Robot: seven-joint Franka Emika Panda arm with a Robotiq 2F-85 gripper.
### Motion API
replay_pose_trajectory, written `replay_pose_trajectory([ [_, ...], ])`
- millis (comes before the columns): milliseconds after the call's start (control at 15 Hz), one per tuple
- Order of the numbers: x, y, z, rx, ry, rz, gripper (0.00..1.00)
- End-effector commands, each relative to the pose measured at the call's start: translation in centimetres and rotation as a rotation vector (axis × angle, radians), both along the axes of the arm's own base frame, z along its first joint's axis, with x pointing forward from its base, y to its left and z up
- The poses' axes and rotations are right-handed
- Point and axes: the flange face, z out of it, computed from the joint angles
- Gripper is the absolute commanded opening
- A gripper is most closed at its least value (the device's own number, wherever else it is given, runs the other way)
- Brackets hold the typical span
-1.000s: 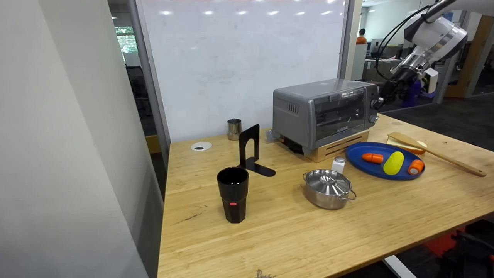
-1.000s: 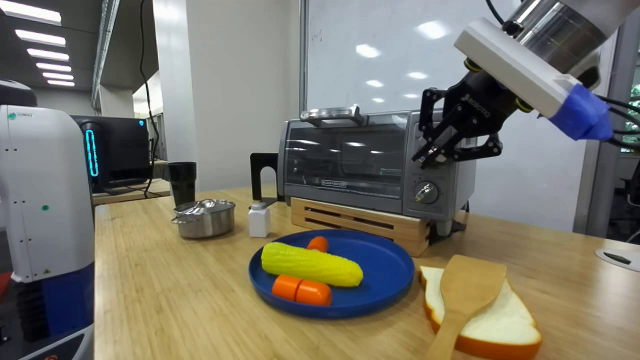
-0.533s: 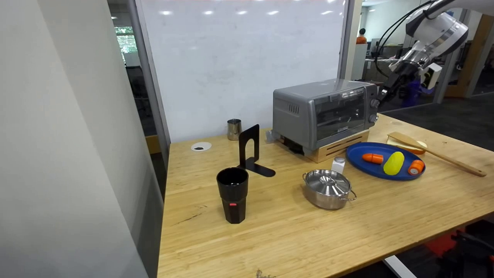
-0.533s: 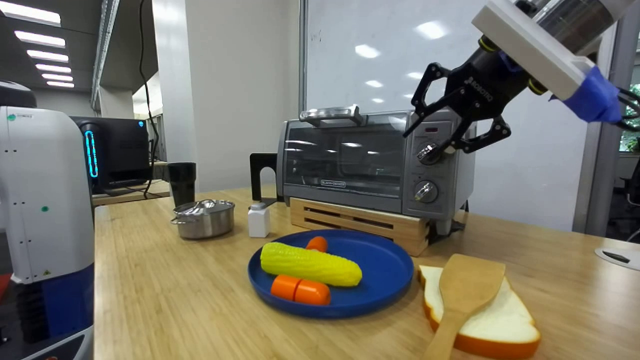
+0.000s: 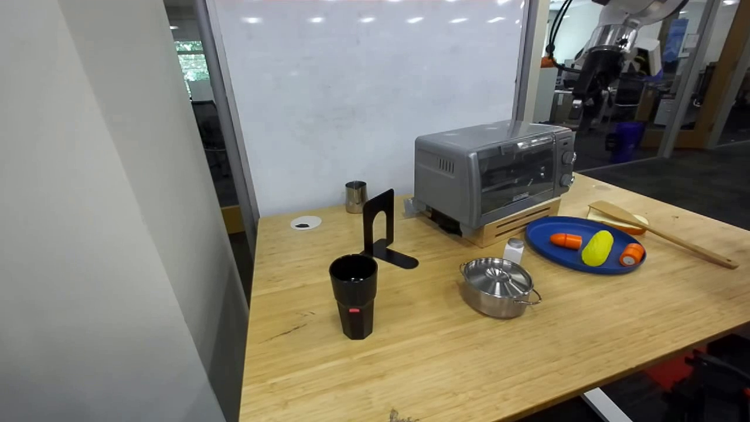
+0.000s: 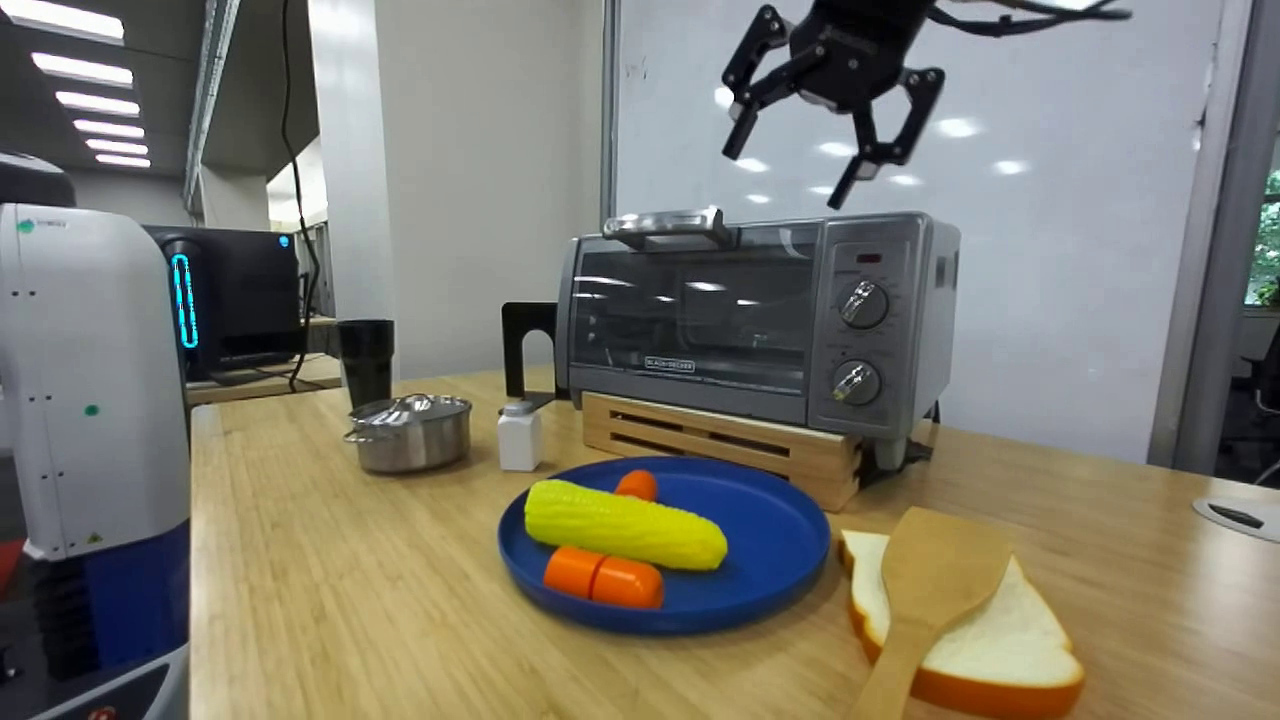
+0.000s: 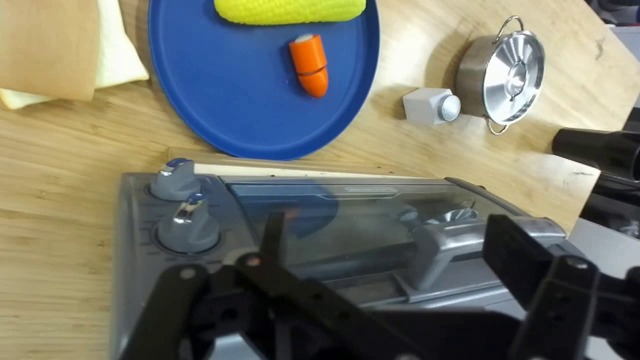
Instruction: Turn the top knob on the toaster oven to the right
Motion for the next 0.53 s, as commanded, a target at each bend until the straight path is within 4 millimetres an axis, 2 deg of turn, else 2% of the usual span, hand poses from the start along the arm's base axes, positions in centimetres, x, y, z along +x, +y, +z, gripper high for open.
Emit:
replay_pose_trajectory([
  [0,-0.6,6.3,3.2,-0.161,0.103,-0.038,1.00],
  [200,-0.7,10.8,5.0,-0.306,0.209,-0.075,1.00],
  [467,-1.9,15.3,5.3,-0.511,0.312,-0.169,1.00],
])
